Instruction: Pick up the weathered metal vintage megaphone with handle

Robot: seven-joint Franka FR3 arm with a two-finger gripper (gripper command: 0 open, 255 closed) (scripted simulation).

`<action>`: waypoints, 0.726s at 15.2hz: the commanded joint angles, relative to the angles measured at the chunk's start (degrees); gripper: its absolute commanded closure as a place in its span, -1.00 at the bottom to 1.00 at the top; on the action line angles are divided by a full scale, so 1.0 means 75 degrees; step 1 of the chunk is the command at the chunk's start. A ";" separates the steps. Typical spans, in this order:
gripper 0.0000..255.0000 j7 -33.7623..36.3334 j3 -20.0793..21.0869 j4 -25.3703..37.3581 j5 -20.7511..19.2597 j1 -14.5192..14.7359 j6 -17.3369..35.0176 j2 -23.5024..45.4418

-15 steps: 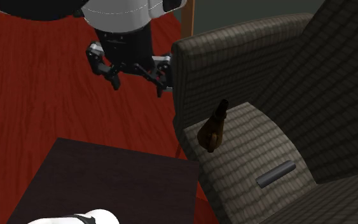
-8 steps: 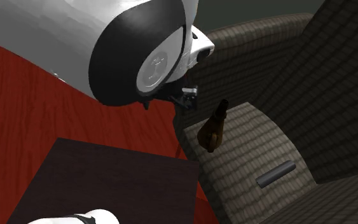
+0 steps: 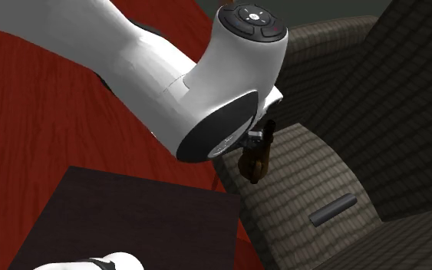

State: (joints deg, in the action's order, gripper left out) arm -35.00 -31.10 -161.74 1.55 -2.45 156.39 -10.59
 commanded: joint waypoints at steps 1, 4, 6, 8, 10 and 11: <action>-1.00 -0.1199 -0.0518 0.0261 0.1325 0.0571 0.0608 0.0893; -1.00 -0.3993 -0.0451 0.0936 0.4673 0.0853 0.0930 0.2339; -1.00 -0.5422 0.0354 0.1479 0.6267 0.0091 0.0978 0.3161; -1.00 -0.6487 0.1032 0.2028 0.7358 -0.0653 0.1027 0.3875; -1.00 -0.7353 0.1512 0.2588 0.8190 -0.1249 0.1057 0.4540; -1.00 -0.7722 0.1713 0.2870 0.8526 -0.1519 0.1070 0.4857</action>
State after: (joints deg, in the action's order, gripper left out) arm -88.88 -20.26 -142.19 61.76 -11.33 164.11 23.33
